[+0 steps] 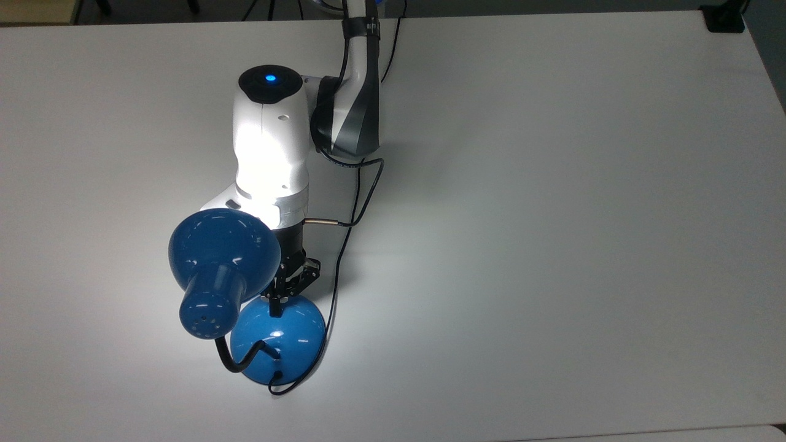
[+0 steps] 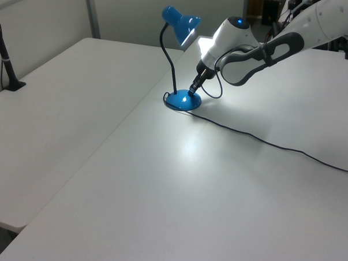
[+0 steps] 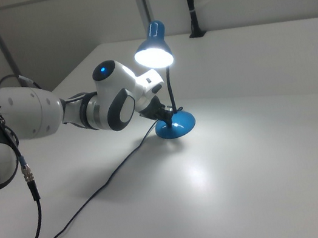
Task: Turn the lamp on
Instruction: 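Lift the gripper up and away from the lit lamp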
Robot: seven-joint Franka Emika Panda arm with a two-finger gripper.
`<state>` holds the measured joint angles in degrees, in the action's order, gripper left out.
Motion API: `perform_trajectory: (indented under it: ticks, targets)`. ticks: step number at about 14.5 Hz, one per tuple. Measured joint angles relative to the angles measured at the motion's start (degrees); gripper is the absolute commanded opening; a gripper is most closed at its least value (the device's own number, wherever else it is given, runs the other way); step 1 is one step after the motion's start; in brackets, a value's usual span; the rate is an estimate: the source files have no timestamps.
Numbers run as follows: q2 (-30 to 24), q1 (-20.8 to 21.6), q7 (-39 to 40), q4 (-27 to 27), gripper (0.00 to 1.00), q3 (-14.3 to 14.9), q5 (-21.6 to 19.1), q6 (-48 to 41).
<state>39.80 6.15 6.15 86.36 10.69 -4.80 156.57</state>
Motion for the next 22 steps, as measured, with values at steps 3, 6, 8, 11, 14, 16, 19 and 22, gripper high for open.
perform_trajectory:
  ticks: [3,6,8,11,14,16,19,22]
  targets:
    - [0.0,0.0,-0.2,0.0,0.00,0.0,0.0,0.0]
    - [0.0,0.0,-0.7,-0.1,0.00,0.0,0.0,0.1]
    - [0.1,0.1,-1.0,0.0,0.00,-0.2,0.0,0.8]
    - [-2.9,0.1,-1.2,2.2,0.00,-0.2,-0.1,1.4]
    - [-9.8,0.0,-2.1,8.2,0.29,-0.1,-0.2,1.3]
    - [-14.3,-0.2,-2.2,11.7,0.72,0.0,-0.2,-2.2]
    - [-21.5,-0.9,-2.3,13.8,1.00,0.0,-0.2,-18.0]
    - [-28.6,-1.2,-2.3,14.5,1.00,0.0,0.0,-33.3]
